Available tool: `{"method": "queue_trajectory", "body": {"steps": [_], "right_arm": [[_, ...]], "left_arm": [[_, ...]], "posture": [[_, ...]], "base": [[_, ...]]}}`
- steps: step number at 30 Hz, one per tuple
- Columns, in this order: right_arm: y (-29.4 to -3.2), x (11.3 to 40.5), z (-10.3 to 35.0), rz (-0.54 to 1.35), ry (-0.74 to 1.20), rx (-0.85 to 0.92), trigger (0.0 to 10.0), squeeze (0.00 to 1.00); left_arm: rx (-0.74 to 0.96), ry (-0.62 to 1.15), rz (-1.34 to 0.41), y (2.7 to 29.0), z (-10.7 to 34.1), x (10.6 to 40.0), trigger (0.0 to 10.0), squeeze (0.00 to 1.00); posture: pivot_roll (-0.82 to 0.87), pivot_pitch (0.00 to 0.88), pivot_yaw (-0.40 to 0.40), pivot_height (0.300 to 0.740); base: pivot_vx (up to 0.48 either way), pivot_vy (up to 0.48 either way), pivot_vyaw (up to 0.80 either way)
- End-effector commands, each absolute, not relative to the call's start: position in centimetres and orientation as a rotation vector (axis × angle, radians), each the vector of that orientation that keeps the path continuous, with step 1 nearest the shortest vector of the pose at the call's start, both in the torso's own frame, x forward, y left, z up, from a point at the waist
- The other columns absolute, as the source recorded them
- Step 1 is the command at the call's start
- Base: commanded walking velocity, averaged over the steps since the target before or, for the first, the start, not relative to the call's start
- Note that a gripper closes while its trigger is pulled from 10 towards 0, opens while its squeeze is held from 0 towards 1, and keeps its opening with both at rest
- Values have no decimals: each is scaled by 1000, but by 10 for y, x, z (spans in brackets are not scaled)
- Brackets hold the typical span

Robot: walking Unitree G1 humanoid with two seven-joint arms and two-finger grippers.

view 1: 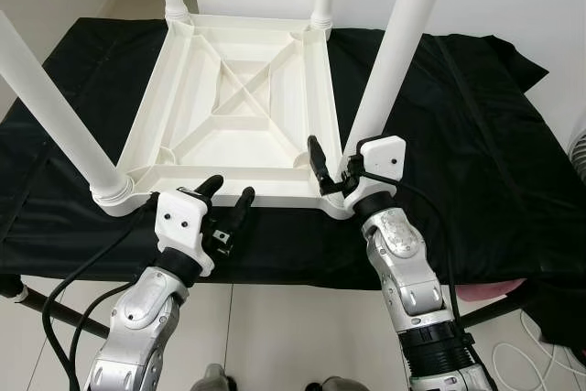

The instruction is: Building children table

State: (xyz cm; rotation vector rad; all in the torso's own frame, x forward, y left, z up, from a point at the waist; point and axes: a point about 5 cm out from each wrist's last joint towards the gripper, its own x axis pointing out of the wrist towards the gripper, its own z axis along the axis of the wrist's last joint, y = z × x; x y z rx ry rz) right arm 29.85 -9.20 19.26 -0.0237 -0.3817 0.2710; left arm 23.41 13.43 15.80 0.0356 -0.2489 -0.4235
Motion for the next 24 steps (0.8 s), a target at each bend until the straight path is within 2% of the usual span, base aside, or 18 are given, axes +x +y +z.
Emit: {"method": "queue_trajectory", "body": {"steps": [1,9,24], "right_arm": [[-94,299,199,226,-394,-11,10000,0],[-104,297,200,65,-329,61,10000,0],[-102,301,197,65,-258,175,10000,0]], "left_arm": [[38,-243,-483,130,157,233,10000,0],[47,-256,-524,126,163,236,10000,0],[60,-274,-544,124,171,244,10000,0]], "posture": [[-8,86,-24,740],[-15,95,-15,740],[-17,108,1,740]], "base": [[0,0,0],[0,0,0],[0,0,0]]}}
